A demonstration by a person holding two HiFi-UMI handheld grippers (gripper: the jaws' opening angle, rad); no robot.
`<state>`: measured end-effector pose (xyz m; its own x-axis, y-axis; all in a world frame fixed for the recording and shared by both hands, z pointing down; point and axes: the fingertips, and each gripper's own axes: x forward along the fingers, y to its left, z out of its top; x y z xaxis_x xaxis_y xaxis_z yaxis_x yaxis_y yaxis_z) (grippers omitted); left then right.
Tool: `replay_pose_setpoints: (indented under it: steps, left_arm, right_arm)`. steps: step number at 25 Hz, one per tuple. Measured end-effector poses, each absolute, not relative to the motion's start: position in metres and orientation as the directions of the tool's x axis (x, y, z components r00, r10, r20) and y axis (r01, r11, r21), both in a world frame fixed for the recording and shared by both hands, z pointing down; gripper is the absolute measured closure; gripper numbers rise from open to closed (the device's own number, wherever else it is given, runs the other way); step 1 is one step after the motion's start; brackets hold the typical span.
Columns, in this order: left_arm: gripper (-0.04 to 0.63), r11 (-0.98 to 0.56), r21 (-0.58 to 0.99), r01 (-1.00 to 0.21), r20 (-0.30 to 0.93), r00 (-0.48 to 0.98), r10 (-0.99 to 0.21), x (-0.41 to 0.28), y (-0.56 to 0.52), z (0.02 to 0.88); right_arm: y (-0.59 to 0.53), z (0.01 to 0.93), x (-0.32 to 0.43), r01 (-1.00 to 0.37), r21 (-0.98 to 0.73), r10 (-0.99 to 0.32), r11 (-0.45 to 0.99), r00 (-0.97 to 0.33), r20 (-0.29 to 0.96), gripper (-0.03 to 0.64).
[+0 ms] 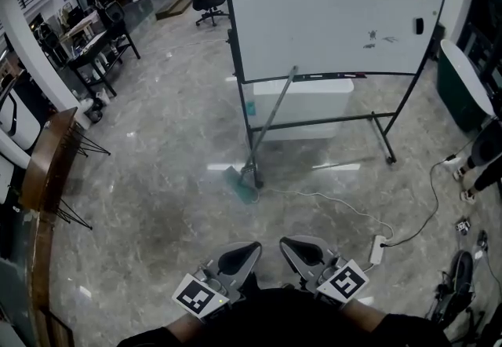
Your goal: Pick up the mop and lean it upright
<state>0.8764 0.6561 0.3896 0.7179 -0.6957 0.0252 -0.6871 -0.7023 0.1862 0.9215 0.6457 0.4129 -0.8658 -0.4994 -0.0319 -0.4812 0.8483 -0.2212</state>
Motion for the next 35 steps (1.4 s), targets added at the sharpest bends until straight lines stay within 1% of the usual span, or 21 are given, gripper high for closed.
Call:
replay_pose_setpoints:
  steps: [4,9,16,24,29,35]
  left_arm:
    - [0.577,-0.718,0.202,-0.666,0.012,0.735,-0.678,0.864,0.628,0.395]
    - [0.577,-0.744,0.214,-0.633,-0.012,0.76,-0.65,0.833,0.577,0.393]
    - [0.577,-0.764,0.205,-0.612,-0.041,0.774,-0.632,0.766,0.491,0.389]
    - [0.577,-0.77,0.217,-0.601,-0.063,0.778,-0.625,0.693,0.434,0.383]
    - [0.577,-0.758,0.233,-0.609,-0.06,0.769,-0.637,0.677,0.405,0.389]
    - [0.577,-0.721,0.233,-0.652,-0.041,0.734,-0.678,0.679,0.357,0.393]
  right_arm:
    - [0.621,0.42,0.913,-0.515,-0.222,-0.529,0.828,-0.849,-0.002,0.612]
    - [0.573,0.422,0.884,-0.554,-0.211,-0.562,0.805,-0.827,0.027,0.612]
    - [0.486,0.425,0.823,-0.599,-0.211,-0.599,0.773,-0.798,0.069,0.612]
    - [0.424,0.417,0.763,-0.644,-0.201,-0.641,0.738,-0.762,0.089,0.612]
    - [0.387,0.423,0.755,-0.651,-0.202,-0.646,0.732,-0.757,0.102,0.612]
    - [0.323,0.44,0.777,-0.665,-0.223,-0.657,0.713,-0.745,0.117,0.612]
